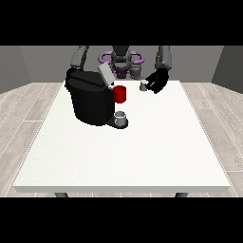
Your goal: Insert the coffee pod into the coffee machine and close the lid
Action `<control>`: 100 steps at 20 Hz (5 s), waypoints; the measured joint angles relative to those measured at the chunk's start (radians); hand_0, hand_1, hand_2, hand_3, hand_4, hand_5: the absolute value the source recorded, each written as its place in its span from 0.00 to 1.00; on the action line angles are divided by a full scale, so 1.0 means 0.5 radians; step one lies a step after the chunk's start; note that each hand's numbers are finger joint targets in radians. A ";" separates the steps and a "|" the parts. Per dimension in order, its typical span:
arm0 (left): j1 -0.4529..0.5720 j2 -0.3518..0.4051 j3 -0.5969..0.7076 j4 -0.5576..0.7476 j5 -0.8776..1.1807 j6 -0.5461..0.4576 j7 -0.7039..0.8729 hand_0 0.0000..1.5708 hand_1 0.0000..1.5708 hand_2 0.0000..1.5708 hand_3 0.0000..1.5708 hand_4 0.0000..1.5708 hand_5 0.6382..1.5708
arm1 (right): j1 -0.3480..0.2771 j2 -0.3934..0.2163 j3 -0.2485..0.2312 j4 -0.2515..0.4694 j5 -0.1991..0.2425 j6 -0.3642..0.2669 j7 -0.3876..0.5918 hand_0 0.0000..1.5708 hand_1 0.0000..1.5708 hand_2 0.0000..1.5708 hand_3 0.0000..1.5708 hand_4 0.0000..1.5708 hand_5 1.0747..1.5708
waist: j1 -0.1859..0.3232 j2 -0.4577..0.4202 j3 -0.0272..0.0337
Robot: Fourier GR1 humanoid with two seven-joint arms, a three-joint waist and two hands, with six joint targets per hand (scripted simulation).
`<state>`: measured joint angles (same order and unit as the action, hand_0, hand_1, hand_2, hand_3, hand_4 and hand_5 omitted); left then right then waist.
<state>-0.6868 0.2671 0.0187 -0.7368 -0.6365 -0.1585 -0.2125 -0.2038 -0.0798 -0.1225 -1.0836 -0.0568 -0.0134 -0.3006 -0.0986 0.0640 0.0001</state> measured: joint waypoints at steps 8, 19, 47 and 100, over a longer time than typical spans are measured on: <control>-0.065 -0.078 0.005 -0.132 0.052 -0.167 0.179 0.93 0.93 0.94 0.91 0.40 1.00 | 0.047 -0.050 -0.006 -0.021 -0.012 0.027 0.081 0.00 0.00 0.00 0.00 0.13 1.00 | -0.006 -0.129 0.001; -0.294 -0.126 0.113 -0.291 0.151 -0.253 0.407 0.93 0.93 0.92 0.85 0.39 1.00 | 0.002 -0.110 -0.091 0.074 -0.096 0.113 -0.022 0.00 0.00 0.00 0.00 0.01 1.00 | -0.025 -0.040 0.001; -0.943 0.214 0.409 -0.051 0.265 -0.189 0.515 0.91 0.91 0.95 0.90 0.43 1.00 | -0.435 -0.166 -0.035 0.208 -0.068 0.310 -0.219 0.00 0.00 0.00 0.00 0.17 1.00 | -0.258 0.553 0.004; 0.981 -0.296 0.553 -0.145 0.899 -0.504 -0.445 0.00 0.00 0.00 0.00 0.19 1.00 | 0.332 0.141 0.630 -0.930 0.325 -0.041 0.255 0.00 0.00 0.00 0.00 0.22 1.00 | 0.168 -0.677 -0.001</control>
<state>-0.1961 0.1191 0.2953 -0.8094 -0.1868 -0.4103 -0.4349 -0.0380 -0.0093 0.1927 -1.5485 0.1057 -0.0340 -0.1732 -0.0147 -0.2743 -0.0002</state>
